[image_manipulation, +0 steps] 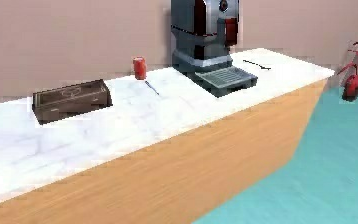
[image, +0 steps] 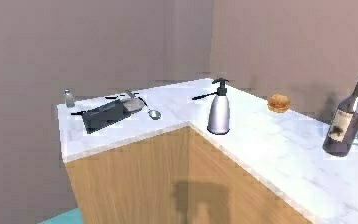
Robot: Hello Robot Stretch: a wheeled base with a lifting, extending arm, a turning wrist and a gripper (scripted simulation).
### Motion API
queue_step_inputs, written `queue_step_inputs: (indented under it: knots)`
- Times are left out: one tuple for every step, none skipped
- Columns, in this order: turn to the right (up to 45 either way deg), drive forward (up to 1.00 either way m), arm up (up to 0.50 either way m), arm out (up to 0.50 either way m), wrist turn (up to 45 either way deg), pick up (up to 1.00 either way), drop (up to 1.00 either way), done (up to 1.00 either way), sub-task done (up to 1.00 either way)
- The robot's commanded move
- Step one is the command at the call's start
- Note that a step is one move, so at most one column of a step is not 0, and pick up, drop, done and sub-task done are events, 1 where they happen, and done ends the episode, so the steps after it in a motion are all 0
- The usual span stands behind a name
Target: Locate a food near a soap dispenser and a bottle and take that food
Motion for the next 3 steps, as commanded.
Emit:
queue_step_inputs:
  knots:
    - [-24.0, 0.0, 0.0, 0.0, 0.0, 0.0, 0.0, 0.0, 0.0]
    - [0.0, 0.3, 0.0, 0.0, 0.0, 0.0, 0.0, 0.0, 0.0]
    - [-24.0, 0.0, 0.0, 0.0, 0.0, 0.0, 0.0, 0.0, 0.0]
